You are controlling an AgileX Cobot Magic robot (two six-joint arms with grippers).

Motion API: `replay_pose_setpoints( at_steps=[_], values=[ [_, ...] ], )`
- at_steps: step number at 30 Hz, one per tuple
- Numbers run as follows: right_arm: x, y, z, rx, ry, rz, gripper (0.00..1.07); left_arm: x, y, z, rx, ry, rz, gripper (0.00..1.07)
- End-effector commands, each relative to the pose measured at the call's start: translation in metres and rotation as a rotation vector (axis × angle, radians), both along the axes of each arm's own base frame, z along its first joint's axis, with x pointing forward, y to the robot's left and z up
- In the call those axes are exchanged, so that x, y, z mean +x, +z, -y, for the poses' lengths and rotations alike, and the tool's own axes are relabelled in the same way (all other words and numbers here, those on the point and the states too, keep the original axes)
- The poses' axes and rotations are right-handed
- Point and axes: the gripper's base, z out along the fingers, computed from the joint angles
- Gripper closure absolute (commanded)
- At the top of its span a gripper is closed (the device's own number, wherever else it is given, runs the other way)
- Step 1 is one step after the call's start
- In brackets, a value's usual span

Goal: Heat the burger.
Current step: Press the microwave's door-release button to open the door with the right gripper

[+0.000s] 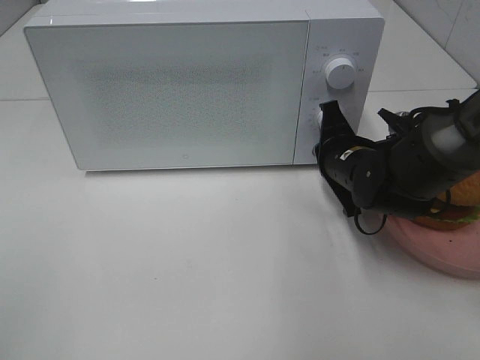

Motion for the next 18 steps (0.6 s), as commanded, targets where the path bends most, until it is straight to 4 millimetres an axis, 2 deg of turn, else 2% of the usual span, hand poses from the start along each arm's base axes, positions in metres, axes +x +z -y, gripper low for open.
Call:
replay_pose_setpoints(
  at_steps=[1, 18],
  values=[
    [0.017, 0.017, 0.0, -0.023, 0.019, 0.142, 1.07, -0.002, 0.0, 0.0, -0.004, 0.004, 0.027, 1.07],
    [0.03, 0.021, -0.007, 0.004, 0.031, 0.208, 1.07, -0.002, 0.0, 0.0, -0.004, 0.004, 0.027, 1.07]
  ],
)
